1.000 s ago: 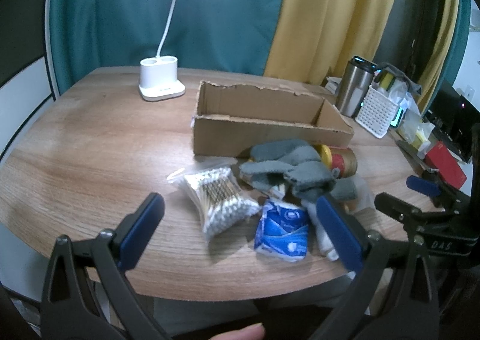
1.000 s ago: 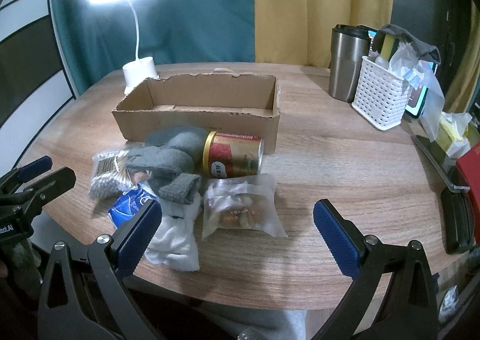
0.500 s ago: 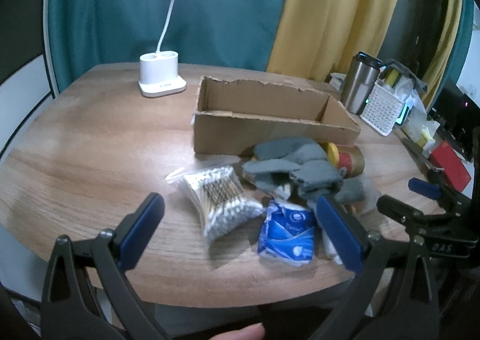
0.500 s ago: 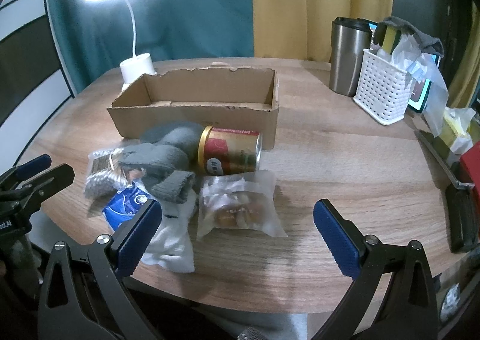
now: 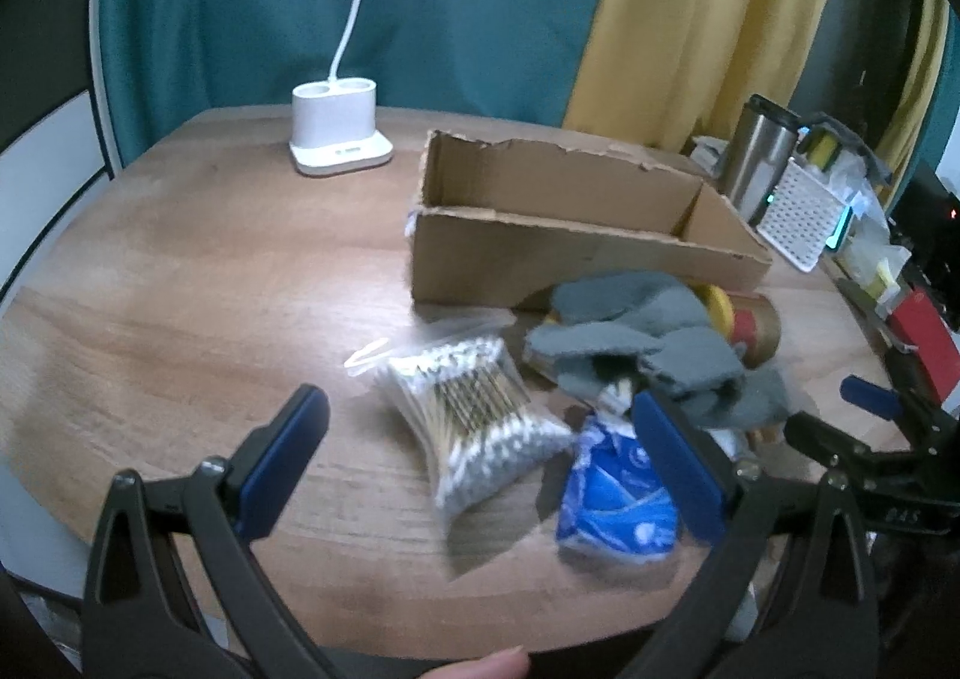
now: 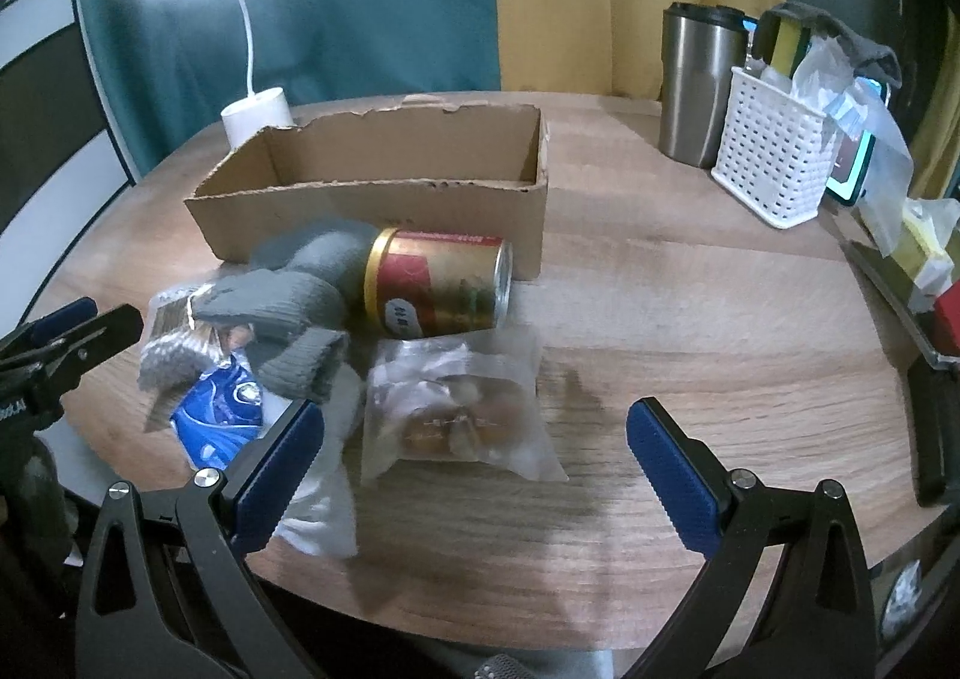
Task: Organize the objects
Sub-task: 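Reach the left tool to the cotton swab bag while the right tool reaches the snack bag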
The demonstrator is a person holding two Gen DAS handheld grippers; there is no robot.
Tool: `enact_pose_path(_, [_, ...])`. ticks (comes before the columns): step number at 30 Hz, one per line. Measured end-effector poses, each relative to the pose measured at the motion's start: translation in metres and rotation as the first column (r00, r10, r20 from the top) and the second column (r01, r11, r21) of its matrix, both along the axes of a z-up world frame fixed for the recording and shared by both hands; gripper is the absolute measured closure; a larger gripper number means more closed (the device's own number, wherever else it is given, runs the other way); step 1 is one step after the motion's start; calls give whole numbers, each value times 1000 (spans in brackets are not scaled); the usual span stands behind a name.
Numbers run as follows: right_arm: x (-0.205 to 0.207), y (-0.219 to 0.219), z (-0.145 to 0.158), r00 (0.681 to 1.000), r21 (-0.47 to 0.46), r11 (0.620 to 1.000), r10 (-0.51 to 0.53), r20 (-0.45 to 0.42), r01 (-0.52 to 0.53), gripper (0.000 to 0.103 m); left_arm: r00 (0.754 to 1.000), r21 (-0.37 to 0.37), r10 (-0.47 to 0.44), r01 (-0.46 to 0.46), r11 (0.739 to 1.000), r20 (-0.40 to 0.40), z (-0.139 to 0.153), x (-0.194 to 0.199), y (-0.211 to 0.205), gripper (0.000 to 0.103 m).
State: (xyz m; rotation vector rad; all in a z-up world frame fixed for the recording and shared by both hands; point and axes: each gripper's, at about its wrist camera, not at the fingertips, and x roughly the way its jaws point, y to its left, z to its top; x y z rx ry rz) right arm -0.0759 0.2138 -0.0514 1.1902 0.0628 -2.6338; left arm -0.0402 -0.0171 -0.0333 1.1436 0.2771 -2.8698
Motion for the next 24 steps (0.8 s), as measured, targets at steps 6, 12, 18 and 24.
enact_pose_path(6, [-8,2,-10,1000,6,1000,-7,30,6,1,999,2,23,-23,1000,28,-14,-16,-3,1])
enact_pose_path(12, [-17,0,-16,999,22,1000,1,45,-2,1,998,-32,29,-28,999,50,-24,-28,-4,1])
enact_pose_path(18, [-24,-5,-21,999,19,1000,24,49,-25,1,996,-40,-2,6,999,92,-33,-39,-4,1])
enact_pose_path(24, [-30,-8,-26,997,26,999,39,72,-41,23,992,-61,-16,24,998,127,-41,-47,-5,1])
